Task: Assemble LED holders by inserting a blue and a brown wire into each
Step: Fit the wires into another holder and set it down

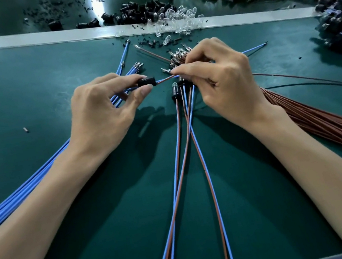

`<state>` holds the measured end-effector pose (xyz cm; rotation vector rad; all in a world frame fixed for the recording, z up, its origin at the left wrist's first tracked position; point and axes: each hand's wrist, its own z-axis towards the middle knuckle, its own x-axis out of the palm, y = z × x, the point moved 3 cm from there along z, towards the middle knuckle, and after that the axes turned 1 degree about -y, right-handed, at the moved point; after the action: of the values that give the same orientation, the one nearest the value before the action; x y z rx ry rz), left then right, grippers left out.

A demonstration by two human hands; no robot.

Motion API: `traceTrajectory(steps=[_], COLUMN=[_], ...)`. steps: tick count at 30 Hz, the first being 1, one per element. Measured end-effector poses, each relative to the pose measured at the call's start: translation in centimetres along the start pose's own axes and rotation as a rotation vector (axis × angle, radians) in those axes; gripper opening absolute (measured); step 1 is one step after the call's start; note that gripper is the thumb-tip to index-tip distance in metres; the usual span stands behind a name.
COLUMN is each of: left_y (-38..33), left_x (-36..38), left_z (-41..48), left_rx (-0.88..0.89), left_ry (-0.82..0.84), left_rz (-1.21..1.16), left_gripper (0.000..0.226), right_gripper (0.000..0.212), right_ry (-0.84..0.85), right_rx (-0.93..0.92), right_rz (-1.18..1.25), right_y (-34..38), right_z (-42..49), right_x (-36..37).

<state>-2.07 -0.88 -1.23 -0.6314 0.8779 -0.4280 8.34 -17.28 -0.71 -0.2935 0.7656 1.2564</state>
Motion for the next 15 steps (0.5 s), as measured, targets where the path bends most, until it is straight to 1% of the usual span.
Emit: traceTrajectory(steps=[6, 15], left_y=[0.21, 0.16], left_x=[-0.03, 0.21], left_z=[0.13, 0.12], left_rx=[-0.015, -0.04], left_ry=[-0.017, 0.041], left_rz=[-0.017, -0.085], left_gripper=[0.025, 0.025], right_gripper=[0.014, 0.014], right_ry=[-0.03, 0.025], right_rx=[0.029, -0.027], right_rz=[-0.004, 0.057], right_y=[-0.16, 0.37], right_z=[0.01, -0.16], right_x=[-0.29, 0.47])
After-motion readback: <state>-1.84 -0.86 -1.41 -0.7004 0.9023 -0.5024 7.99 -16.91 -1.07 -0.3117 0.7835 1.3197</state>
